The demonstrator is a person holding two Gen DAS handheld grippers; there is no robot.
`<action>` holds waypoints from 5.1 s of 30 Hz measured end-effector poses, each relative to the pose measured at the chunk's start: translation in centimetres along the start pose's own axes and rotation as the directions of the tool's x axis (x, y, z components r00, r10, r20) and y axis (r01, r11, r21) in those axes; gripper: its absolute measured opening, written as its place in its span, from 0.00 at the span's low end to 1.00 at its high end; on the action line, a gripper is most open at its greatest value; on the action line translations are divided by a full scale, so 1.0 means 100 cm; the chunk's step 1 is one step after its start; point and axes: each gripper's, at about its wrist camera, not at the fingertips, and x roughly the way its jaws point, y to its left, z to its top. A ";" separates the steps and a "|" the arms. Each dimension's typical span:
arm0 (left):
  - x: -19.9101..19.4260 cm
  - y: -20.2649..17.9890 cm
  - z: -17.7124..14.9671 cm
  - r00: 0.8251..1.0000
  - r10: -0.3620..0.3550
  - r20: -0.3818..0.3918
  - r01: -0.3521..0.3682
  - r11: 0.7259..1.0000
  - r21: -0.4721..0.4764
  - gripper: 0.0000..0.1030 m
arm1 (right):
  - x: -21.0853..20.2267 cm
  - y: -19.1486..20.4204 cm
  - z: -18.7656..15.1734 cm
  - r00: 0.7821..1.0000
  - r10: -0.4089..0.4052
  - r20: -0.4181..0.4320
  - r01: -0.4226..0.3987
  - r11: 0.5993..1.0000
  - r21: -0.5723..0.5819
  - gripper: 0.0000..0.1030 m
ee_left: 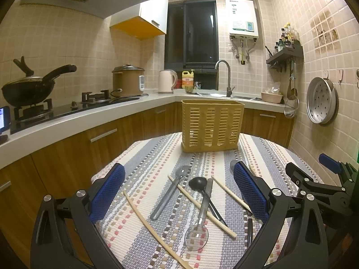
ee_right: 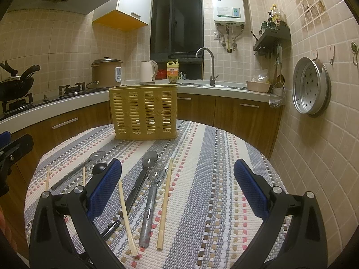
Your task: Organize utensils
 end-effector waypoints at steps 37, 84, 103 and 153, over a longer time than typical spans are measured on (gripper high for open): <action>0.006 0.035 0.019 0.999 0.037 -0.038 -0.037 0.999 0.009 0.89 | -0.007 -0.011 0.030 0.995 -0.094 -0.028 0.095 0.995 0.025 0.93; 0.231 0.055 -0.004 0.523 -0.340 -0.782 0.404 0.907 -0.124 0.31 | 0.179 0.037 0.013 0.517 0.191 -0.835 -0.205 0.974 0.097 0.33; 0.261 0.009 0.005 0.543 -0.135 -0.829 0.353 0.932 0.079 0.12 | 0.188 0.073 0.022 0.502 0.142 -0.853 -0.261 0.965 0.008 0.07; 0.263 0.013 0.198 0.924 -0.342 0.169 0.373 0.903 -0.212 0.10 | 0.192 0.013 0.249 0.959 0.270 -0.088 -0.270 0.963 0.010 0.02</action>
